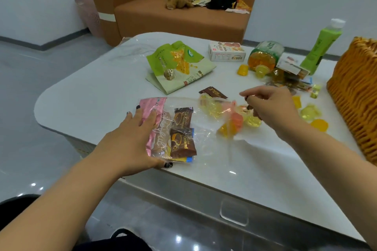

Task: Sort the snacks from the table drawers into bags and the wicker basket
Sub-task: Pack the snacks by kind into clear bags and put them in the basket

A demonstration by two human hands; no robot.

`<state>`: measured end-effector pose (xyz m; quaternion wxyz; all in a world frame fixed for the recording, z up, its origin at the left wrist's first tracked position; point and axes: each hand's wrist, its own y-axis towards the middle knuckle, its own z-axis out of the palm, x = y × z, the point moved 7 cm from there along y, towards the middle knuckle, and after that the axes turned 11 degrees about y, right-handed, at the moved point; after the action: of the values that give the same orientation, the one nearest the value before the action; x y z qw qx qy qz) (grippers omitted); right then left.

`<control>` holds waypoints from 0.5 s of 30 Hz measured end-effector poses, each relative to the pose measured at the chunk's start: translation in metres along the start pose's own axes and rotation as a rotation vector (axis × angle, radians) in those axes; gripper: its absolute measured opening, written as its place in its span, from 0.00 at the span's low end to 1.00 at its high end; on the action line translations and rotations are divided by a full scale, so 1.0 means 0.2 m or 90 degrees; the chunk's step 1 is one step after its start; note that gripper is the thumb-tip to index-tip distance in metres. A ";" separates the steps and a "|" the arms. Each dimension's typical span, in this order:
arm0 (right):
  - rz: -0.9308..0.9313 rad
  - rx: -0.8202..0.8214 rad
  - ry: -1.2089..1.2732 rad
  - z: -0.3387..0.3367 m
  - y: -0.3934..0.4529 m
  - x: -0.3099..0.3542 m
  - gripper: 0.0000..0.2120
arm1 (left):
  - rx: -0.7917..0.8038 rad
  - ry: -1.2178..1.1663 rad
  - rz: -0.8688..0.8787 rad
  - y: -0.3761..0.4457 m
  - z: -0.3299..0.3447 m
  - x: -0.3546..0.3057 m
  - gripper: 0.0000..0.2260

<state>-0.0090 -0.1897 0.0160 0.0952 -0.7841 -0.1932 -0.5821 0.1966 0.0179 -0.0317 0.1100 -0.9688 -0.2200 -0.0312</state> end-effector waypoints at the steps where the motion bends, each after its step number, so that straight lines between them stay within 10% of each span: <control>1: 0.004 -0.019 -0.021 0.02 0.07 0.00 0.11 | 0.001 0.004 -0.001 0.00 0.00 0.00 0.55; 10: 0.148 0.120 -0.468 0.48 0.51 -0.05 0.17 | 0.021 -0.024 0.021 0.04 0.03 0.04 0.58; 15: 0.132 0.117 -0.454 0.55 0.52 -0.04 0.16 | 0.005 -0.027 0.054 0.04 0.01 0.03 0.58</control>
<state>0.1289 -0.2444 -0.0171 0.1506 -0.9410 -0.1852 -0.2398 0.2053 0.0142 -0.0356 0.1104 -0.9772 -0.1811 -0.0055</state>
